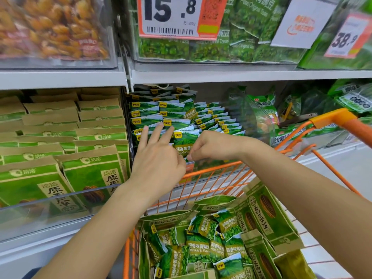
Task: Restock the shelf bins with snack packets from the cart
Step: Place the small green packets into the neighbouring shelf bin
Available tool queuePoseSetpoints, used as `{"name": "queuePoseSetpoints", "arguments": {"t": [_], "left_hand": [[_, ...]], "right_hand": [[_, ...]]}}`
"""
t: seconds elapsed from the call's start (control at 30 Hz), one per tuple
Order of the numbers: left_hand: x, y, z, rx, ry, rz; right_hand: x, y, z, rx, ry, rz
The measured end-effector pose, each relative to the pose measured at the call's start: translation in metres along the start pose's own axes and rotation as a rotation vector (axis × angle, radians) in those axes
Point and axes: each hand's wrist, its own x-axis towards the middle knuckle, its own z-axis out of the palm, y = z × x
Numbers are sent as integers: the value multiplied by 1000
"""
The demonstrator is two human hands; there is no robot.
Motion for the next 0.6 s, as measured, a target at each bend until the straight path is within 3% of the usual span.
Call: {"name": "queuePoseSetpoints", "arguments": {"t": [0.13, 0.27, 0.3, 0.4, 0.53, 0.6], "left_hand": [[-6, 0, 1, -30, 31, 27], [-15, 3, 2, -169, 231, 47], [-15, 3, 2, -193, 259, 56], [-15, 1, 2, -246, 284, 51], [-13, 0, 1, -294, 298, 36], [-11, 0, 2, -288, 301, 35]], "right_hand": [[-10, -1, -5, -66, 8, -12], [-16, 11, -15, 40, 424, -52], [-14, 14, -13, 23, 458, -26], [-2, 18, 1, 48, 416, 52], [4, 8, 8, 131, 557, 13], [4, -2, 13, 55, 560, -23]]}}
